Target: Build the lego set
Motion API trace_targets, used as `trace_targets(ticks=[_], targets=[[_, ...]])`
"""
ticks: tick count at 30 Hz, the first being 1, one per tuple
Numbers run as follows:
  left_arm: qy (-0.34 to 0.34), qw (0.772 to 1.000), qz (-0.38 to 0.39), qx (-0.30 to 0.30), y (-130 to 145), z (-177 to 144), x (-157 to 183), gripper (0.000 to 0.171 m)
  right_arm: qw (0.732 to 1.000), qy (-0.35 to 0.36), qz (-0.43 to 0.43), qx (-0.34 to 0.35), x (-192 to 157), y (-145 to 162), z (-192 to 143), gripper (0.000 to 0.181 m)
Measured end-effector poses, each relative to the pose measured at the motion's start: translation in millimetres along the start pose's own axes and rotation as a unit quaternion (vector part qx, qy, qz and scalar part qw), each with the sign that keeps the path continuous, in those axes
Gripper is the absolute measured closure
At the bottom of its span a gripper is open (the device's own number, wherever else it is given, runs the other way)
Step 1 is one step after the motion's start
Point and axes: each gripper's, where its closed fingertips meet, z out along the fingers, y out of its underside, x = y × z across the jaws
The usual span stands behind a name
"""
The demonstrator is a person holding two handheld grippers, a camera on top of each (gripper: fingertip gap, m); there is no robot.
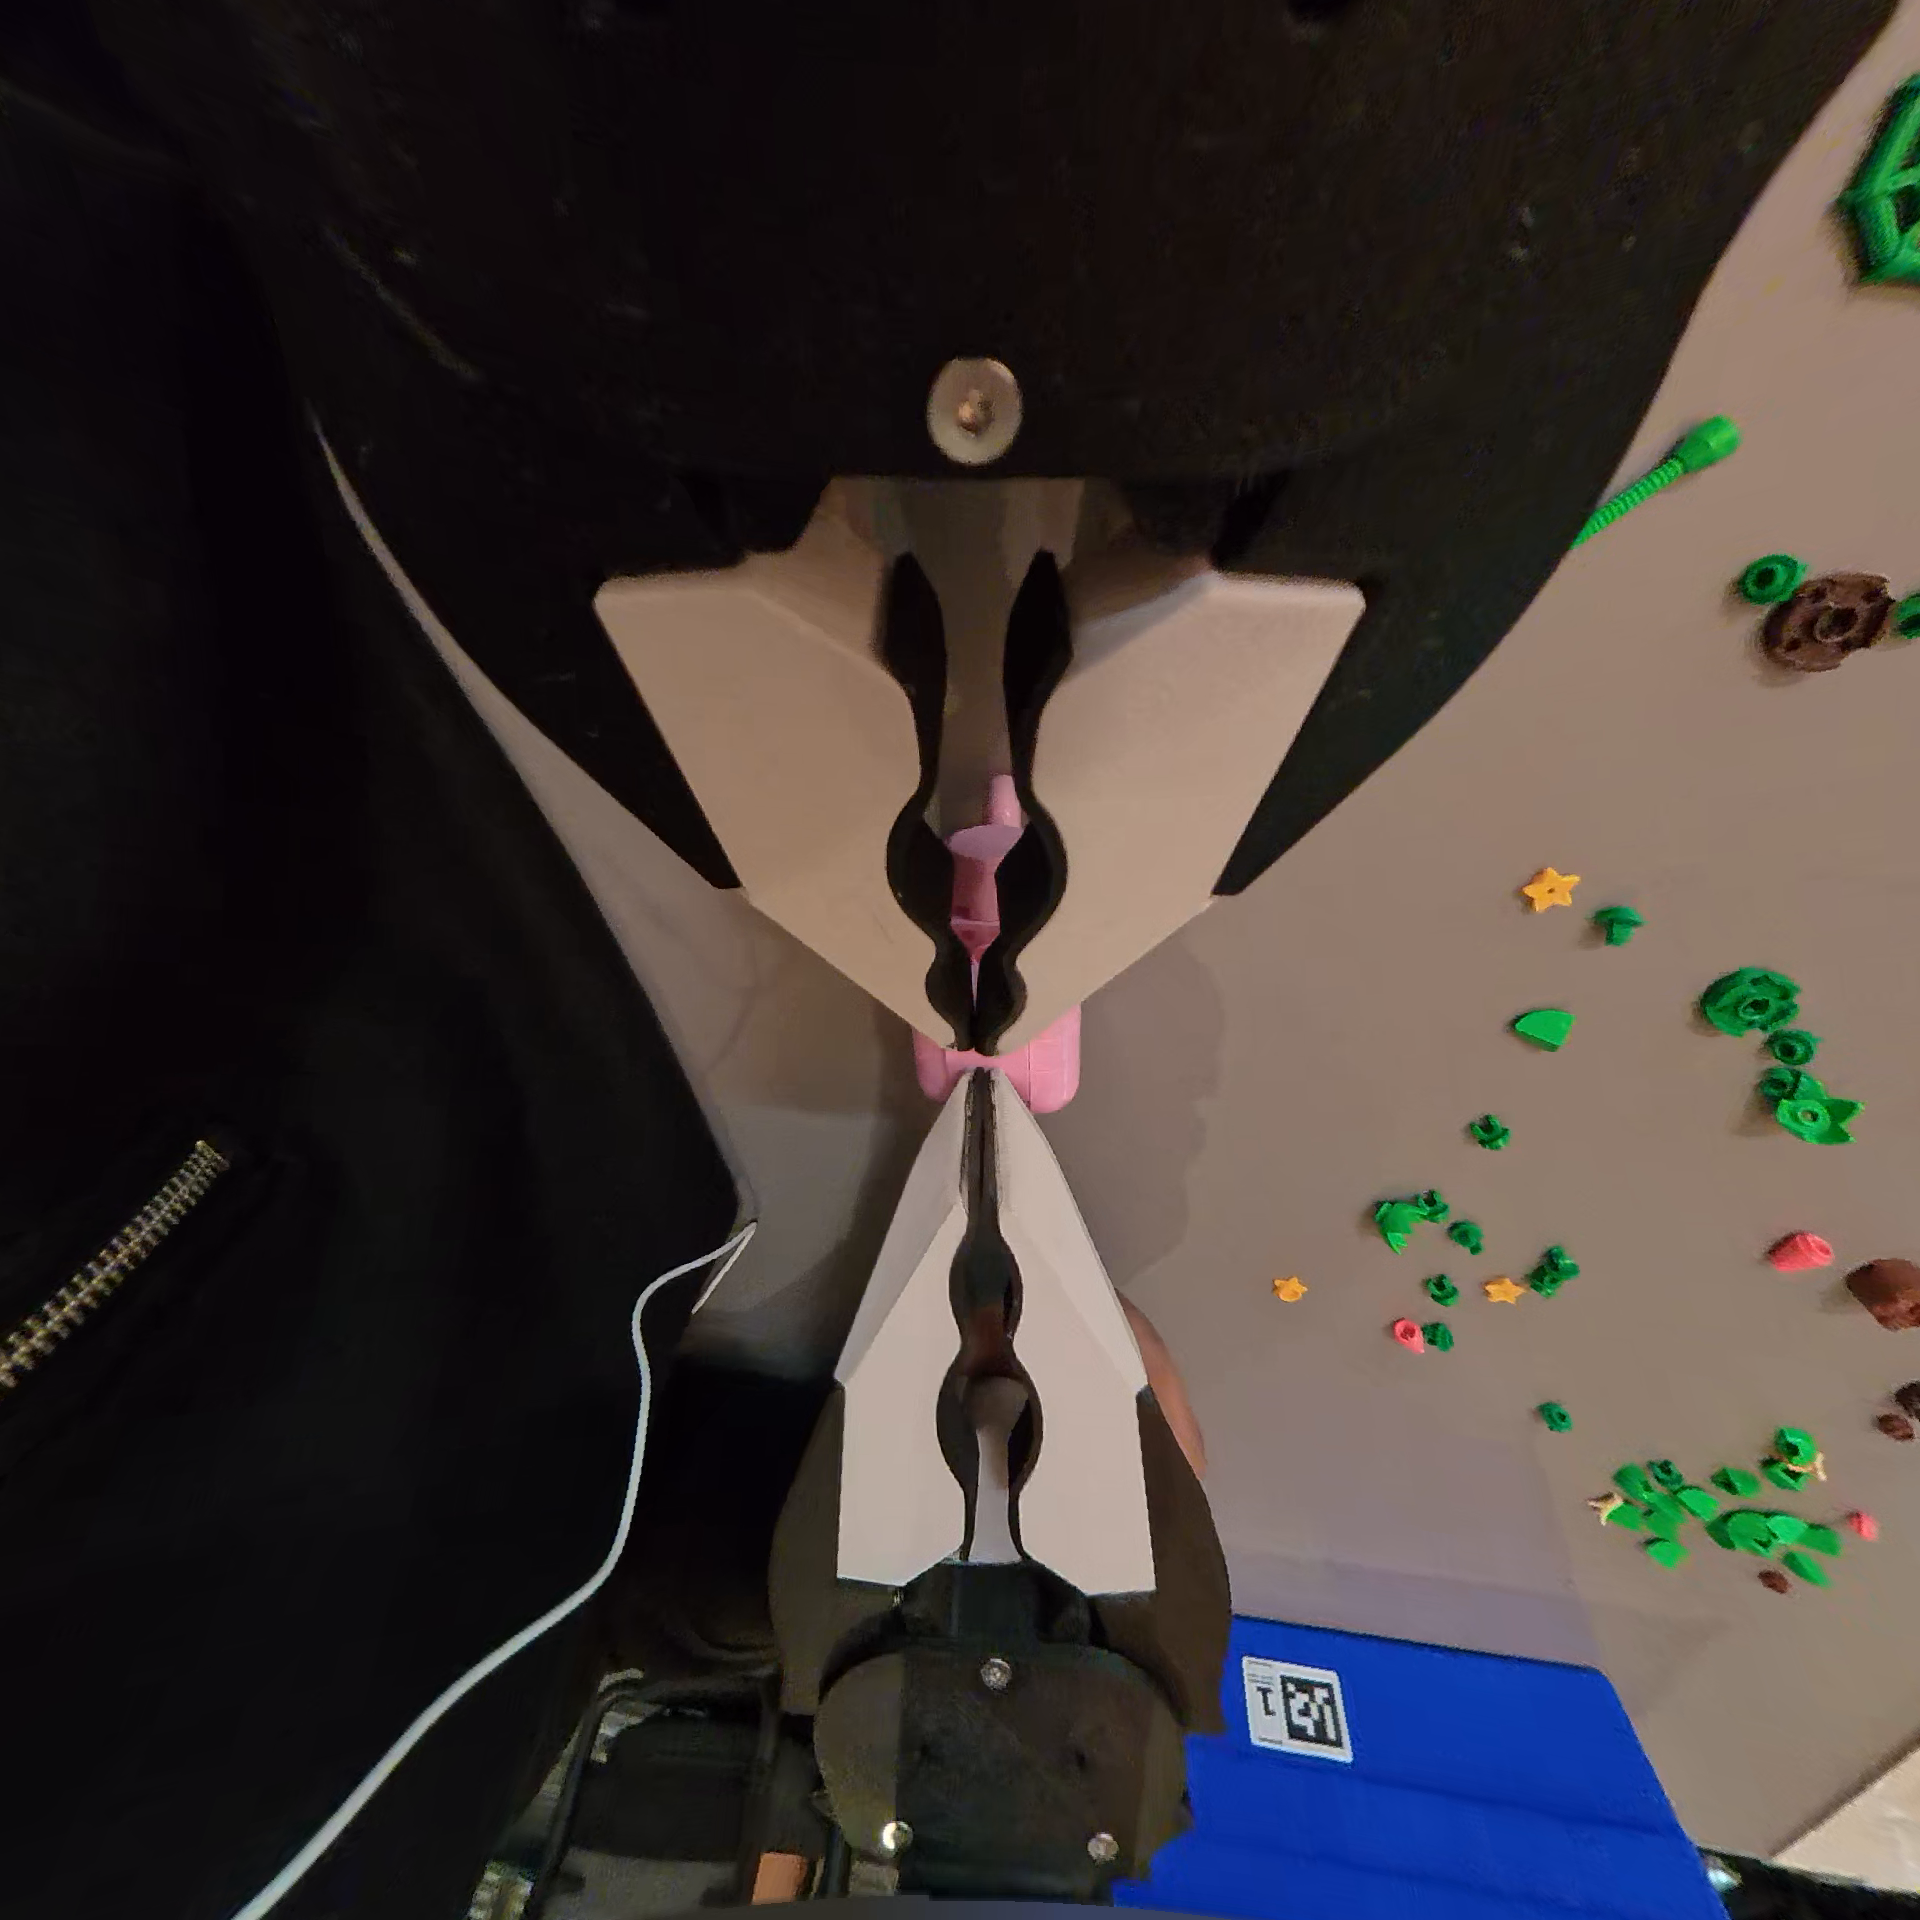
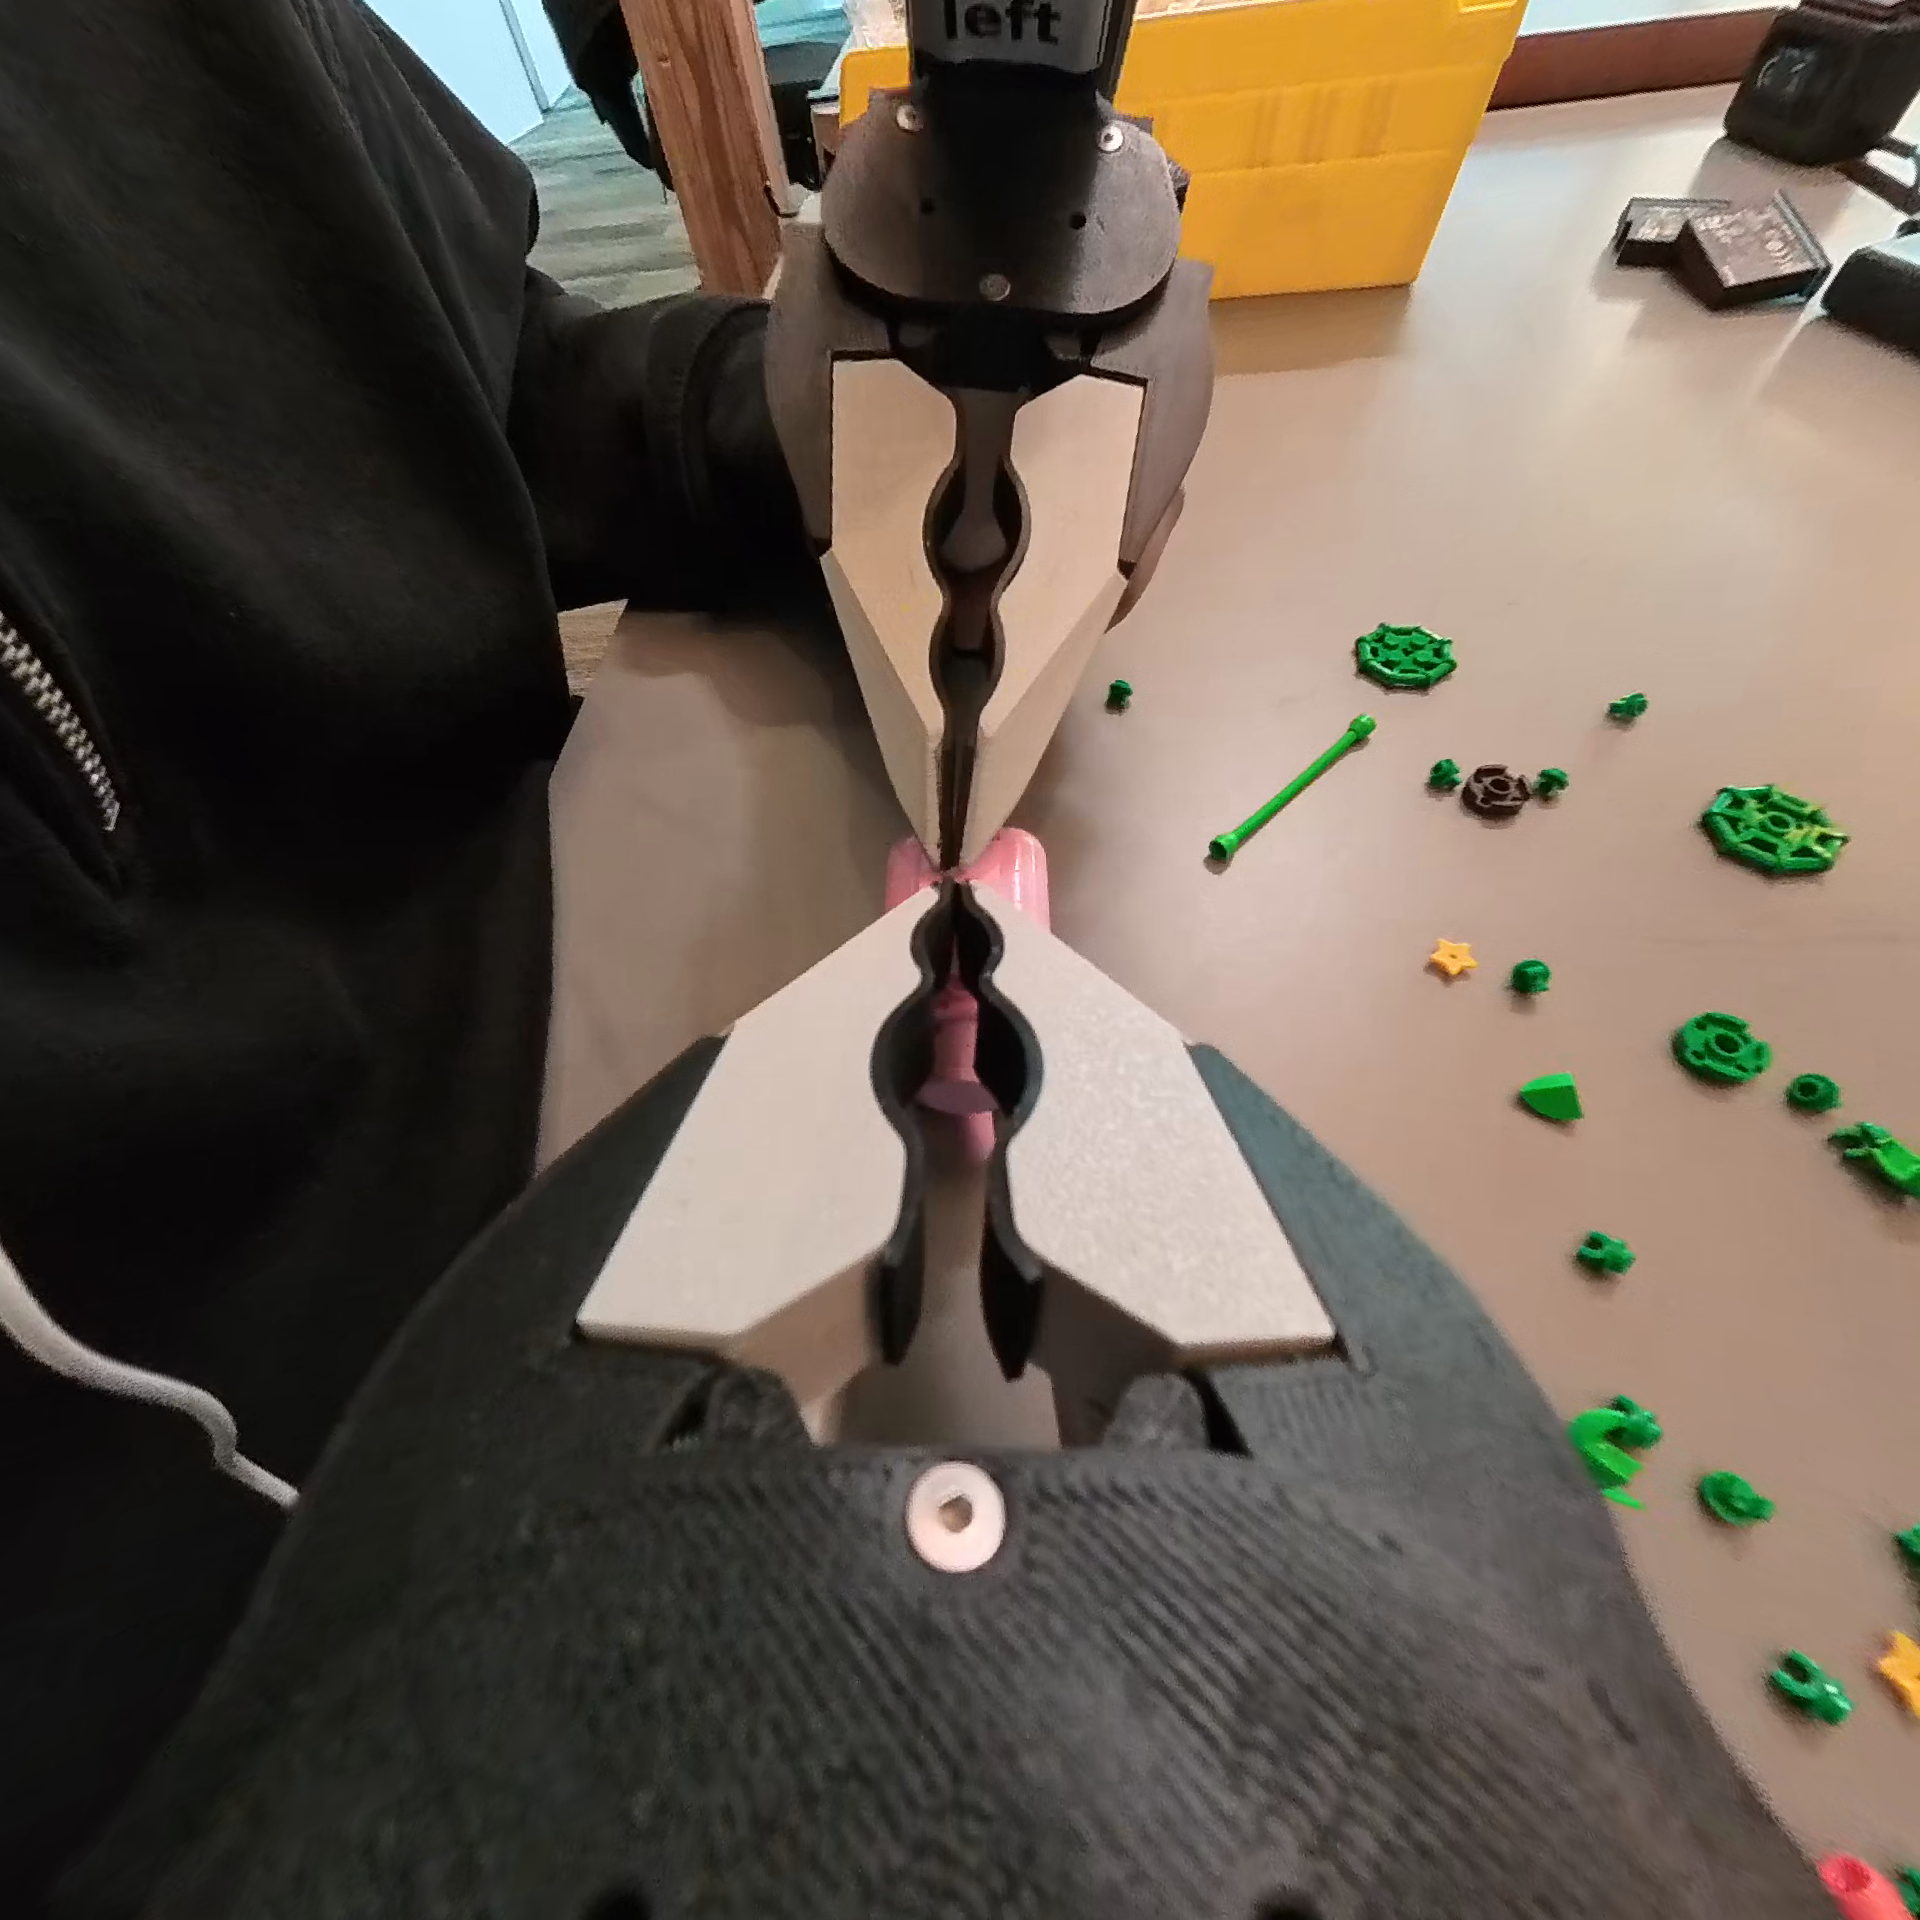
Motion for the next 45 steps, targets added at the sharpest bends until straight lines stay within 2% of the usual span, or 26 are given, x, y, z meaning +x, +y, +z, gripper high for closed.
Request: trace_targets(ticks=[6, 20, 26, 30, 31, 34, 37, 40, 42, 45], targets=[[-0.004, 1.000, -0.017, -0.014, 1.2, 0.8, -0.3, 0.171, 0.998, -0.016, 0.066, 0.000, 0.7, -0.2, 0.7, 0.181], [0.004, 0.999, -0.047, -0.025, 4.4, 2.2, -1.9, 0.170, 0.992, -0.020, 0.123, -0.015, 1.2, 1.6, 1.0, 0.181], [0.007, 0.999, -0.044, -0.021, 4.7, 2.4, -2.1, 0.170, 0.995, -0.010, 0.099, -0.017, 0.7, 1.1, 1.2, 0.181], [0.017, 0.999, -0.042, -0.012, 4.5, -1.1, -0.6, 0.171, 0.998, -0.034, 0.055, 0.007, -4.9, -2.1, -4.8, 0.181], [0.014, 0.999, -0.040, -0.009, 4.3, -2.6, -1.6, 0.171, 0.997, -0.036, 0.053, 0.032, -4.6, -10.2, -8.4, 0.174], [0.036, 0.998, -0.038, 0.042, -11.9, -12.5, 3.1, 0.171, 0.997, -0.020, 0.043, 0.064, 1.3, -21.6, -16.4, 0.153], [0.029, 0.995, -0.042, 0.085, -22.0, -25.7, -4.4, 0.171, 0.999, 0.017, 0.006, 0.030, 7.4, -9.8, -10.0, 0.133], [0.021, 0.991, -0.062, 0.113, -26.4, -35.4, -14.8, 0.166, 1.000, 0.010, -0.010, -0.005, 0.4, 2.4, 2.8, 0.123], [0.019, 0.987, -0.077, 0.137, -31.8, -40.8, -19.4, 0.162, 0.999, 0.016, -0.024, -0.034, -0.6, 11.7, 9.9, 0.126], [0.008, 0.982, -0.097, 0.164, -37.4, -45.4, -27.0, 0.149, 0.994, 0.048, -0.070, -0.067, 4.0, 20.3, 14.0, 0.143]])
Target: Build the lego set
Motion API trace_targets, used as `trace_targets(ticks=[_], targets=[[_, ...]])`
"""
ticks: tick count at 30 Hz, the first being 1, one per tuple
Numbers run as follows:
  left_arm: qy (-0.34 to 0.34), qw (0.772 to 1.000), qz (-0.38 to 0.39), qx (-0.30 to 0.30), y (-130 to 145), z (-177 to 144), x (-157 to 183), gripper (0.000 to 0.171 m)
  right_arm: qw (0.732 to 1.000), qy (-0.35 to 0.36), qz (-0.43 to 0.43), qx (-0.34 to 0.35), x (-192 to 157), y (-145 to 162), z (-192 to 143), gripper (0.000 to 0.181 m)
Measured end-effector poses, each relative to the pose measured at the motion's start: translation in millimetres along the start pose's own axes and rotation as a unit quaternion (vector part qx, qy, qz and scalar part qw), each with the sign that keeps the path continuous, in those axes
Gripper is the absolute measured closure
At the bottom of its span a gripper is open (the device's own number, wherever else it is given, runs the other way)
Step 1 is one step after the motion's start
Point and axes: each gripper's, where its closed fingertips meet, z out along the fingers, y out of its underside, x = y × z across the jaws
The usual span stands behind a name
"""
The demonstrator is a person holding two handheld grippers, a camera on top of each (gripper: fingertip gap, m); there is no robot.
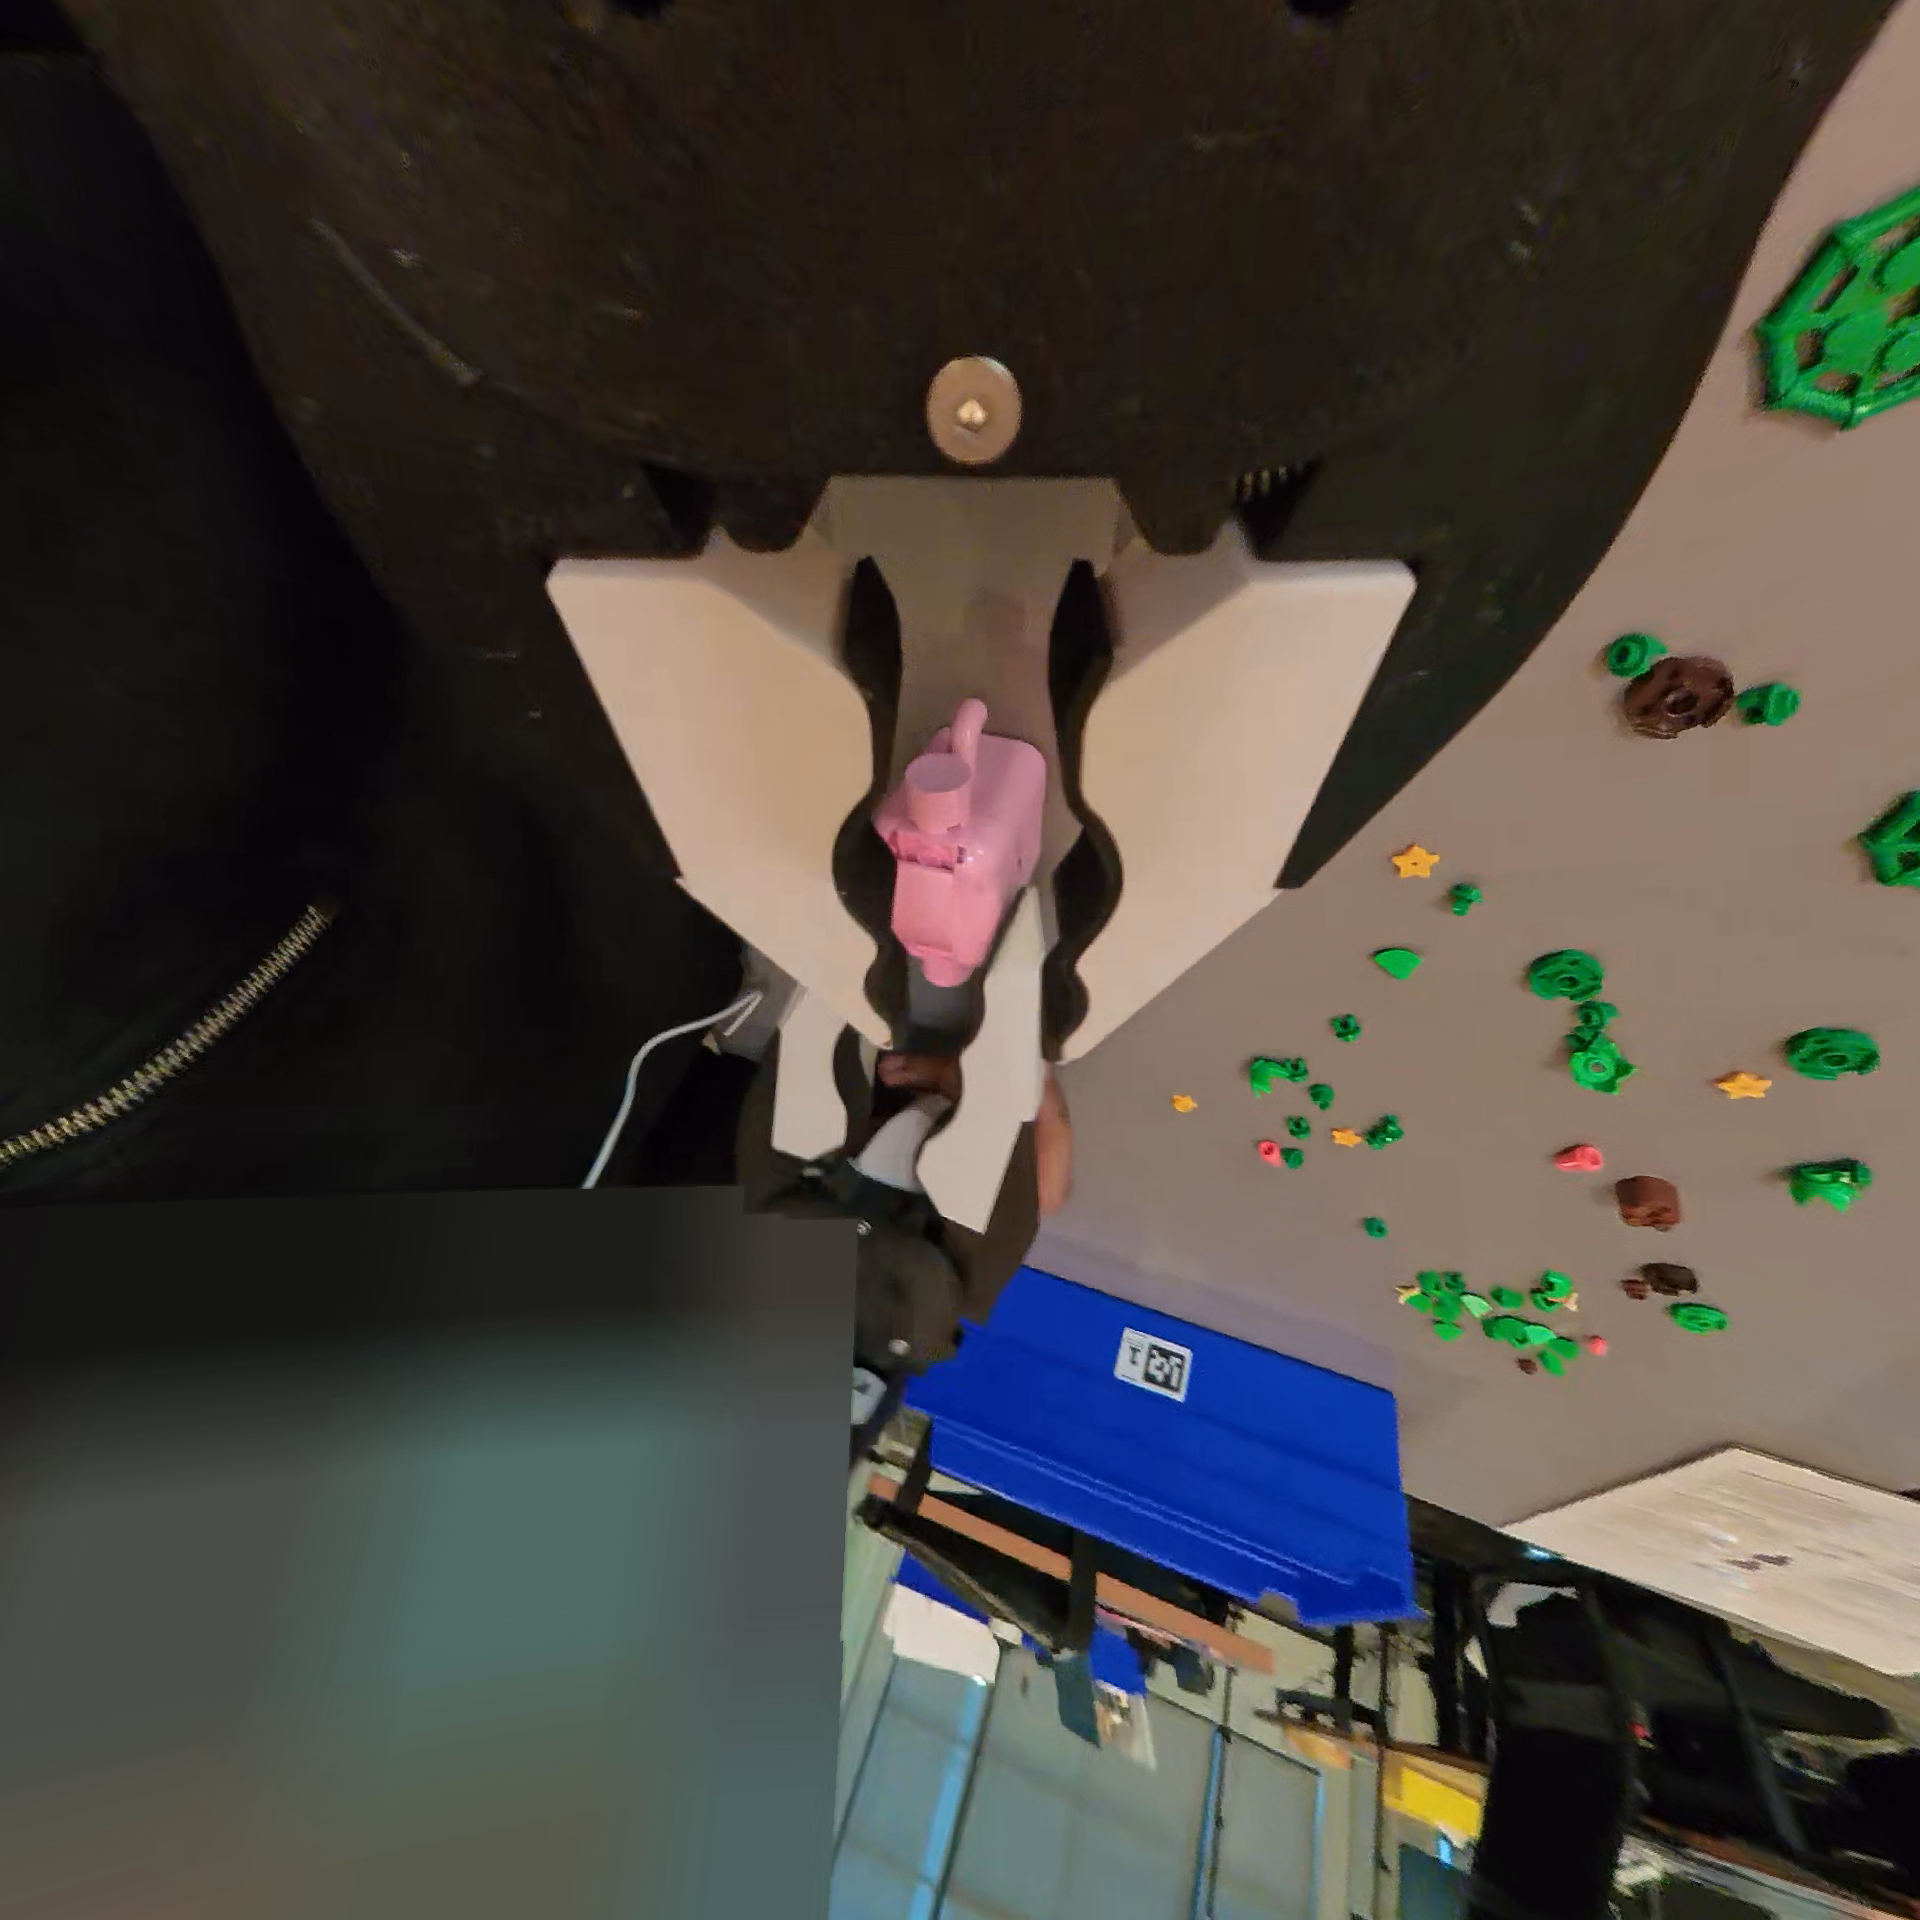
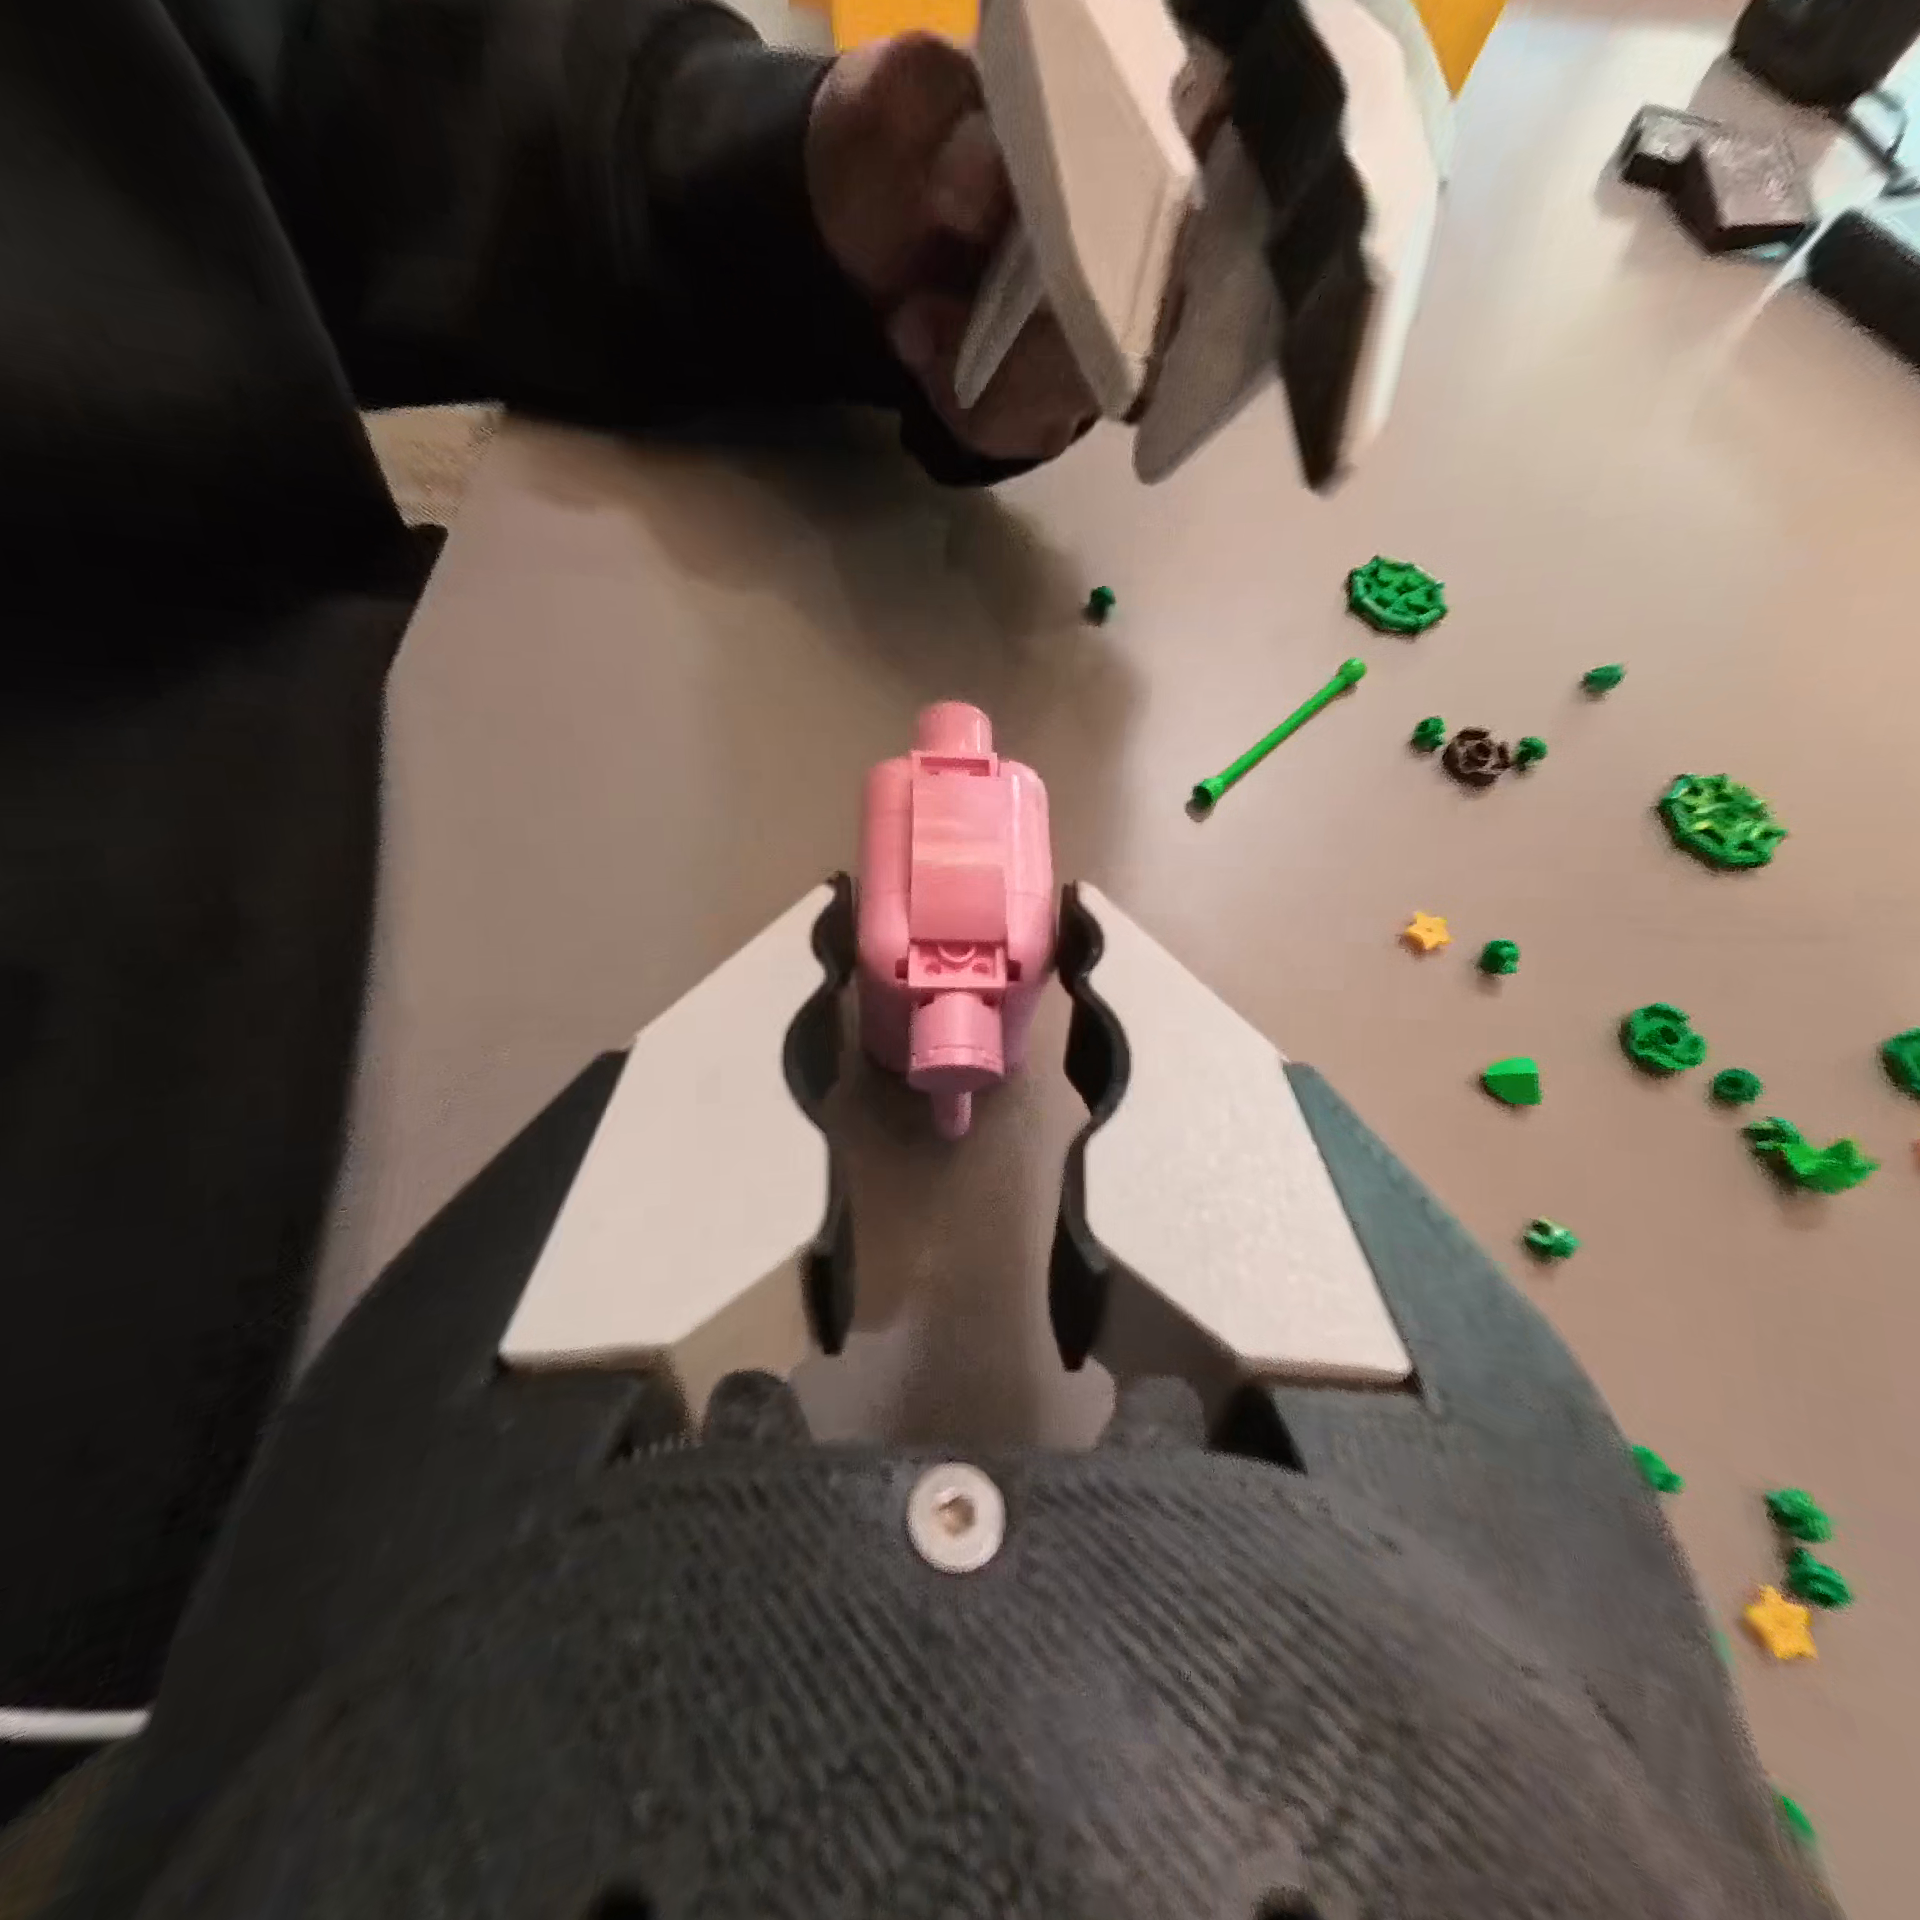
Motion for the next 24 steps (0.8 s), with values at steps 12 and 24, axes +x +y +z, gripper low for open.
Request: trace_targets(ticks=[12, 24], targets=[[0.074, 0.965, -0.251, 0.026, 8.6, 23.0, -8.2, 0.070, 0.919, 0.232, -0.303, 0.097, 10.3, -59.7, -38.9, 0.144], [0.336, 0.882, -0.329, -0.018, 11.7, 36.1, 65.2, 0.096, 0.908, 0.188, -0.313, 0.207, -28.3, -96.2, -50.1, 0.145]])
